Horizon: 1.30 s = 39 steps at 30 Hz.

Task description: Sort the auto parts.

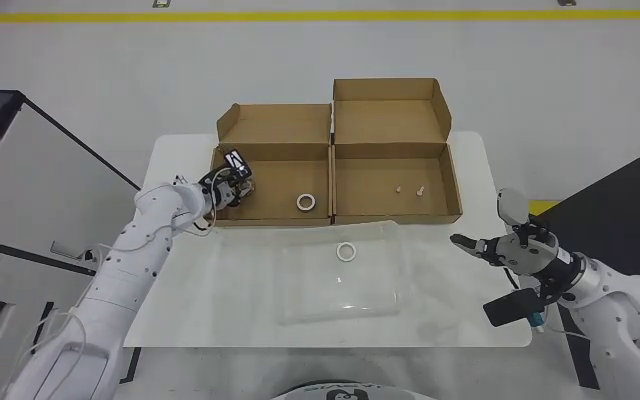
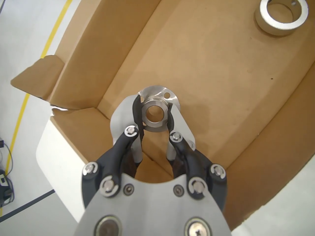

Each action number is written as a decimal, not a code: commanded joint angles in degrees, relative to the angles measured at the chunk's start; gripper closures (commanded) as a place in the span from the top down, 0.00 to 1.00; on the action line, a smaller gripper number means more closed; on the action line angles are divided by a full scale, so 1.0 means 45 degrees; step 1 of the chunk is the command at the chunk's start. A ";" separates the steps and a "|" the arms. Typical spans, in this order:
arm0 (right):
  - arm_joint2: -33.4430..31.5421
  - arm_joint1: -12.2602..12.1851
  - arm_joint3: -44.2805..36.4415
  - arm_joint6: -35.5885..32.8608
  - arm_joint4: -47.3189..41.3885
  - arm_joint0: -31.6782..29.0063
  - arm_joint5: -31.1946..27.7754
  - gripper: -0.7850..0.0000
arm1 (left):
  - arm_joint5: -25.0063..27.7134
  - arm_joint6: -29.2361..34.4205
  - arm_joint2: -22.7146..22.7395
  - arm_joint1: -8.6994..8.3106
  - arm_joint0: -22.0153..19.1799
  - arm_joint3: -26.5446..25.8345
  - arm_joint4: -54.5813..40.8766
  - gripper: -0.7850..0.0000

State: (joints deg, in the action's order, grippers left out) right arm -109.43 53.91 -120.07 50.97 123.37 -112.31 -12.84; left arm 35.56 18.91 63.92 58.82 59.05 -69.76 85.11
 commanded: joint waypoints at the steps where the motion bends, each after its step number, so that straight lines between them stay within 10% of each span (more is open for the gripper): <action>1: 0.0000 0.0000 0.0000 0.0000 0.0000 0.0000 0.0000 1.00 | 0.0045 0.0016 0.0003 -0.0010 0.0097 -0.0005 0.0036 0.00; 9: 0.0000 0.0000 0.0000 0.0000 0.0000 0.0000 0.0000 1.00 | 0.0106 0.0050 0.0074 -0.0039 0.0347 -0.0112 0.0115 0.05; 11: 0.0000 0.0000 0.0000 0.0000 0.0000 0.0000 0.0000 1.00 | 0.0108 0.0030 0.0113 -0.0046 0.0386 -0.0143 0.0105 0.39; 13: 0.0000 0.0000 0.0000 0.0000 0.0000 0.0000 0.0000 1.00 | 0.0092 -0.0073 0.0177 -0.0056 0.0416 -0.0208 0.0092 1.00; 26: 0.0000 0.0000 0.0000 0.0000 0.0000 0.0000 0.0000 1.00 | 0.0288 -0.0774 0.0551 -0.0101 0.0620 -0.1851 -0.0333 1.00; 39: 0.0000 0.0000 0.0000 0.0000 0.0000 0.0000 0.0000 1.00 | 0.1392 -0.0035 0.1845 -0.0372 0.1706 -0.6658 -0.2117 1.00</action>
State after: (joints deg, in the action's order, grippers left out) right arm -109.43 53.91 -120.07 50.97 123.37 -112.31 -12.84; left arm 41.47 17.99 71.95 57.21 66.31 -97.70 76.55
